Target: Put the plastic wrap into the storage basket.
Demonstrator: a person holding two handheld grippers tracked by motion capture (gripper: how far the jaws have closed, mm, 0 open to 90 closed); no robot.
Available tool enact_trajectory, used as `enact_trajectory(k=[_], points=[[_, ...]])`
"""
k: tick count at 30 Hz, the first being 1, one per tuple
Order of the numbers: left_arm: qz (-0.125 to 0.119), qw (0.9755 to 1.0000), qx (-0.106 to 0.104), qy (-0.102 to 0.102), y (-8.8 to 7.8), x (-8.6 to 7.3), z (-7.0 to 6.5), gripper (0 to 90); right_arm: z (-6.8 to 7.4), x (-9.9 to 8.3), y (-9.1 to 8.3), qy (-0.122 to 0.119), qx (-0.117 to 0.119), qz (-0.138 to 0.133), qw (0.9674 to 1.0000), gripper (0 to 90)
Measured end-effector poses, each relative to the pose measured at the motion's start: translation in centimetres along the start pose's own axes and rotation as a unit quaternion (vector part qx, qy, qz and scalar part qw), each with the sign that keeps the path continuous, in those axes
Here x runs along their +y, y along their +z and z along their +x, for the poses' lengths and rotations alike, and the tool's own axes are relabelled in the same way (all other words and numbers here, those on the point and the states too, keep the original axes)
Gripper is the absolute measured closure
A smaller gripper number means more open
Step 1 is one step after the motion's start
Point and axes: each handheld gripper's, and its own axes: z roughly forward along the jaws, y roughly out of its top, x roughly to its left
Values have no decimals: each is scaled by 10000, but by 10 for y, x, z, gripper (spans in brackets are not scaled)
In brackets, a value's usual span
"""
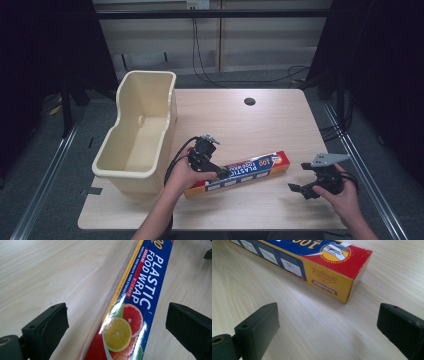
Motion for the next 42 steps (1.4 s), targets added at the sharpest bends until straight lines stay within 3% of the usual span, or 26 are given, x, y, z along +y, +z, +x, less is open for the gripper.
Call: enact_trajectory(k=[2,8,16,19,27,30,33,34,35,36,37,38,42], points=[[-51,10000,22,-32,0,1,0,38,0,0,0,28,-7,13,10000,41],[95,9999,16,-82,2,4,0,36,0,0,-1,15,-59,11,10000,43],[283,9992,-19,295,10,18,-6,62,-1,0,-3,62,-53,-29,10000,44],[323,9990,-21,316,12,22,-8,64,-2,0,-3,42,-58,-10,10000,44],[666,9964,-16,522,26,30,-10,72,-2,0,-4,64,-71,-36,9999,43],[893,9937,-34,678,33,32,-13,76,-2,0,-4,59,-51,-57,10000,44],[976,9921,-88,788,38,35,-15,76,-1,0,-4,58,-61,-55,9999,44],[909,9930,-84,747,41,36,-16,81,-1,0,-4,53,-35,-53,10000,45],[1052,9910,-98,827,42,37,-16,83,-1,0,-4,57,-52,-55,10000,45],[1008,9917,-90,791,44,37,-17,83,-1,0,-4,57,-52,-55,10000,45],[1077,9901,-79,898,46,39,-17,86,-1,0,-4,65,-46,-62,9999,45],[1026,9917,-79,777,49,39,-19,87,-1,1,-5,66,-51,-73,9999,45],[1089,9895,-151,943,54,43,-21,95,-1,0,-5,58,-59,-88,9999,45]])
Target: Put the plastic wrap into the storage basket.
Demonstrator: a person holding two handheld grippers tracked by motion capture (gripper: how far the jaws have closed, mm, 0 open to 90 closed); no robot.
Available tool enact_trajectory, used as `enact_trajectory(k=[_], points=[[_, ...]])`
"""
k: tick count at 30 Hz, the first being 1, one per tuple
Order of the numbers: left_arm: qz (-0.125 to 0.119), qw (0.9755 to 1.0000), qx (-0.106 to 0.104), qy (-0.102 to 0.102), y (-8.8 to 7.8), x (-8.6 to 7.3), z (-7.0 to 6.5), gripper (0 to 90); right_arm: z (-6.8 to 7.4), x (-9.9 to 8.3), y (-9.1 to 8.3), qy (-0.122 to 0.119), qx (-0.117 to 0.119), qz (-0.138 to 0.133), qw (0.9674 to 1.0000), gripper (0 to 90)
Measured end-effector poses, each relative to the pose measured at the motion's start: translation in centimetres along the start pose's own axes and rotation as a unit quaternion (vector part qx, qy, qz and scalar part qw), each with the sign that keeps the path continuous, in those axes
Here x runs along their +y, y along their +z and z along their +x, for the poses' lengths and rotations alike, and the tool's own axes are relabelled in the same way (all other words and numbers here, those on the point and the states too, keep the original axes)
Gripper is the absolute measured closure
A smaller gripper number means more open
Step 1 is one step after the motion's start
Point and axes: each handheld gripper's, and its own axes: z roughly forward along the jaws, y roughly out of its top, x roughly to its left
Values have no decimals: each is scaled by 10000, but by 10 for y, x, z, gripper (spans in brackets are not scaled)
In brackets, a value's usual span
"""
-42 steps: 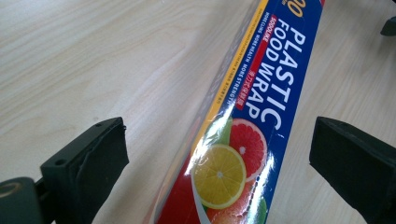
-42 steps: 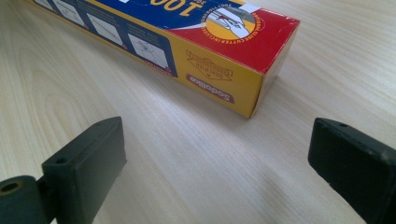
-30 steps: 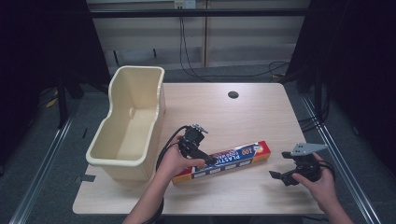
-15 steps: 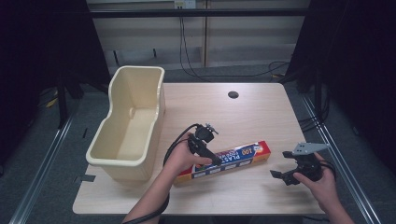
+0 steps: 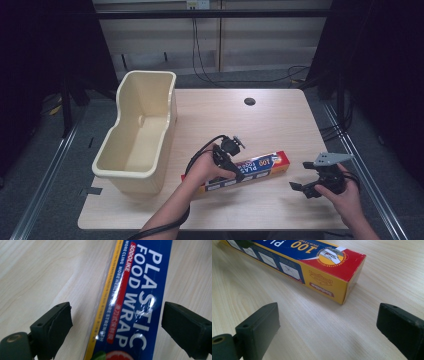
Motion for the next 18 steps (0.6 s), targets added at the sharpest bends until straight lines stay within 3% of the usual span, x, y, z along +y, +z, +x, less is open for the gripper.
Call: enact_trajectory(k=[9,12,15,18], points=[[60,9999,57,81,10,3,-3,132,0,1,0,0,12,-4,10000,46],[81,9998,18,207,10,4,-1,168,-1,1,-1,-19,13,-34,10000,46],[64,9999,55,105,12,4,-3,175,-1,1,-1,-13,17,-35,10000,46],[179,9996,61,197,15,4,-2,184,-1,1,-1,-17,23,-24,10000,47]])
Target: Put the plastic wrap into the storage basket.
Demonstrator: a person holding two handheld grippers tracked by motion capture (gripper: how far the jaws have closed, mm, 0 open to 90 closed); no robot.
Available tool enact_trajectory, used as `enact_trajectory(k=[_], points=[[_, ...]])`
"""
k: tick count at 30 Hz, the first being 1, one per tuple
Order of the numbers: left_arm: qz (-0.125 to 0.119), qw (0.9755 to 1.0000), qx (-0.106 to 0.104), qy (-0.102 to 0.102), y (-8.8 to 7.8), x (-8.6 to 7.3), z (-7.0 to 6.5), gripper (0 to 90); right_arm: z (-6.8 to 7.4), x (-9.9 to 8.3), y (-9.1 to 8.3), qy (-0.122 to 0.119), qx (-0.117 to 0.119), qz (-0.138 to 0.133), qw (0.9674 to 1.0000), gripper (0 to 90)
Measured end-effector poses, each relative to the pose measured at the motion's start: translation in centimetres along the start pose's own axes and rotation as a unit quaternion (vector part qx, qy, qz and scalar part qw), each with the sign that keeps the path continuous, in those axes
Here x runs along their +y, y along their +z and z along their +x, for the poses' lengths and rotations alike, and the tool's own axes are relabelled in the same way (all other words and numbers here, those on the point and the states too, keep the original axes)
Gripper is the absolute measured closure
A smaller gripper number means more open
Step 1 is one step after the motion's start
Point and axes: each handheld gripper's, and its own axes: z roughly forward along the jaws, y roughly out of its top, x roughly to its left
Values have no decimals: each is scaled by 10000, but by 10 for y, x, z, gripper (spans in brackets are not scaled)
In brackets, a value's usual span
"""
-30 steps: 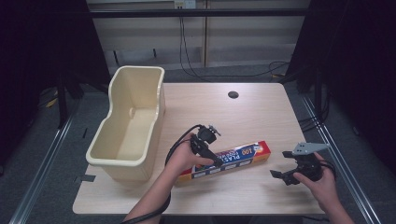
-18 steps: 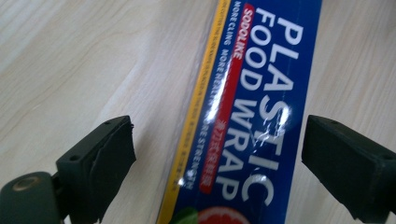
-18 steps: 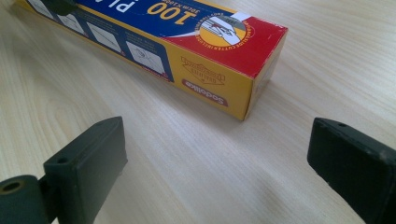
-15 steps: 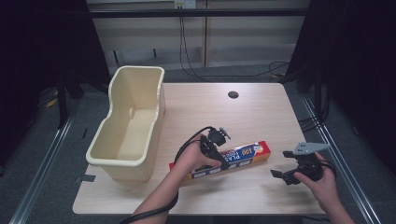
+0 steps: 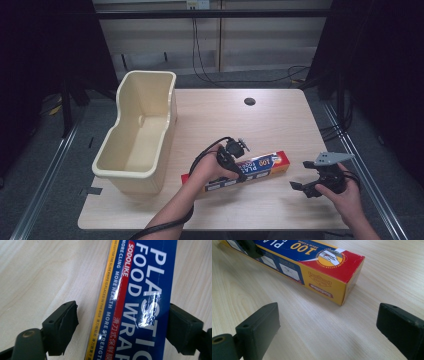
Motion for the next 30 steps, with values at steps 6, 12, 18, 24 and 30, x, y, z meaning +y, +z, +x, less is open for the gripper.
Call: enact_trajectory(k=[6,12,18,24,30], points=[[-70,9999,-138,8,2,1,-3,254,0,0,0,-8,-3,-8,10000,47],[17,9999,-125,0,5,5,-5,309,1,1,0,4,0,-3,10000,47],[195,9998,-5,45,3,9,-6,346,0,1,0,-3,14,-20,10000,48],[407,9983,-107,-393,1,14,-7,376,1,1,0,-19,48,-37,10000,47],[598,9956,-111,-715,-3,15,-5,393,1,1,0,-19,52,-35,10000,46]])
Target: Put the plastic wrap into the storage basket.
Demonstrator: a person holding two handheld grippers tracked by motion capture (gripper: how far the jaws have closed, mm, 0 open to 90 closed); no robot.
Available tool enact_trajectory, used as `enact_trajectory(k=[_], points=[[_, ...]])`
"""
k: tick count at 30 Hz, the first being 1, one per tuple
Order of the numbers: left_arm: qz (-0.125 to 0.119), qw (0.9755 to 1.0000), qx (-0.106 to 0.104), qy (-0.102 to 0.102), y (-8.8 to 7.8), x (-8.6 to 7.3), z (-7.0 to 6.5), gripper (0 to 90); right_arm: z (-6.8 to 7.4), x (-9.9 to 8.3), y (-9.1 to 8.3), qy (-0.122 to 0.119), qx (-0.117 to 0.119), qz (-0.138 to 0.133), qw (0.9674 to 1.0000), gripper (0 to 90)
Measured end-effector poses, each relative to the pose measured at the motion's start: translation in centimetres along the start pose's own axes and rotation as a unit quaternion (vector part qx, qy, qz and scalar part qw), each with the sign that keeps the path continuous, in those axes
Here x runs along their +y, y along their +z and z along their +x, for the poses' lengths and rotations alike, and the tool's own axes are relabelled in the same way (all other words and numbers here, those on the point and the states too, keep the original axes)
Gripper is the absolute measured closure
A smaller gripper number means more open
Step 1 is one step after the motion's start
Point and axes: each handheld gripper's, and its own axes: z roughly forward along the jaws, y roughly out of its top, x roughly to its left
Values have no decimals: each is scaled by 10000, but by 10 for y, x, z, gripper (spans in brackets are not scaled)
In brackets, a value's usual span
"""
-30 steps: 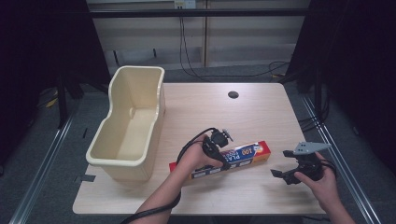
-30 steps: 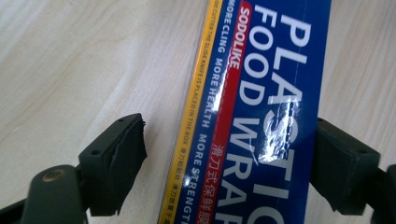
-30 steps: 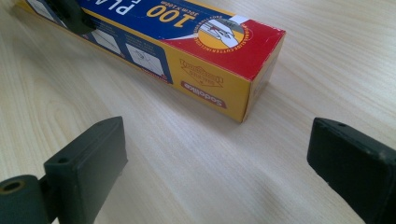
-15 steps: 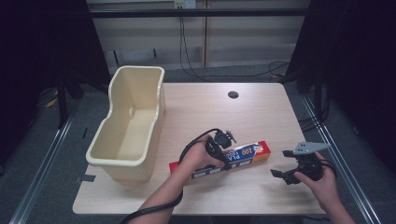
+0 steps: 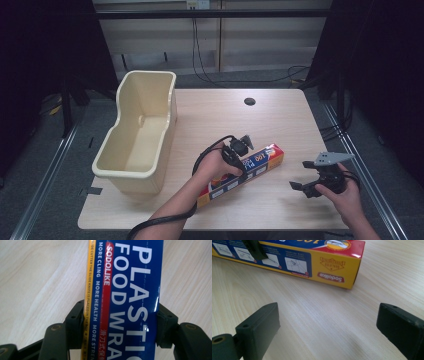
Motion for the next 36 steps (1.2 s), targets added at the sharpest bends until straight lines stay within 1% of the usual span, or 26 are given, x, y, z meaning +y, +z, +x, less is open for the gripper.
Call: enact_trajectory(k=[1,2,4,6,7,8,10,13,17,18,19,20,21,23,24,25,26,28,29,30,31,32,33,34,35,36], points=[[25,10000,-31,-82,-1,0,0,396,0,0,0,-5,-3,6,10000,46],[68,9999,-32,-83,-3,0,2,397,0,0,0,-6,-4,6,10000,46],[87,9998,6,-171,-6,0,3,399,0,0,0,14,-23,6,10000,42],[61,9997,14,-236,-11,-1,4,400,0,0,0,7,-15,-12,10000,41],[75,9997,33,-237,-15,-1,5,401,0,0,0,22,-20,4,10000,39],[51,9996,12,-284,-18,-1,6,402,0,0,0,33,-9,14,10000,37],[64,9995,-17,-299,-25,-2,7,402,1,0,1,17,1,20,10000,36],[37,9990,-23,-441,-38,-2,8,402,2,0,1,42,12,4,10000,29],[68,9988,59,-490,-52,-1,8,402,3,1,3,-21,77,43,10000,24],[23,9987,99,-496,-55,-1,9,402,3,1,3,-21,77,43,10000,24],[56,9985,86,-547,-59,0,9,403,4,1,4,-14,98,87,9999,24],[12,9983,96,-577,-61,0,10,403,4,1,4,-14,98,87,9999,24],[76,9982,107,-591,-65,0,10,403,4,1,4,-39,90,68,9999,24],[50,9980,117,-618,-71,1,11,403,4,1,4,-28,111,88,9999,24],[35,9977,144,-668,-74,1,11,403,4,1,4,-46,134,59,9999,22],[55,9975,142,-688,-78,1,11,403,4,1,4,-33,149,52,9999,22],[26,9977,131,-662,-81,1,12,403,4,1,4,-33,149,52,9999,22],[-14,9970,110,-759,-88,1,13,403,4,0,4,27,130,52,9999,22],[-29,9963,141,-847,-91,1,13,403,5,0,4,27,118,50,9999,22],[-18,9962,164,-851,-95,1,14,403,4,0,4,3,123,63,9999,22],[26,9966,156,-808,-99,1,15,404,5,0,4,-1,112,65,9999,22],[-19,9960,148,-886,-101,1,15,404,5,0,4,-4,135,53,9999,22],[-36,9955,188,-929,-104,1,15,404,5,0,4,-1,133,54,9999,22],[-70,9950,190,-982,-111,1,16,404,5,0,4,-6,108,52,9999,22],[-70,9950,190,-982,-111,1,16,404,5,0,4,-6,108,52,9999,22],[-59,9950,174,-986,-115,1,16,404,6,0,4,5,113,44,9999,22]])
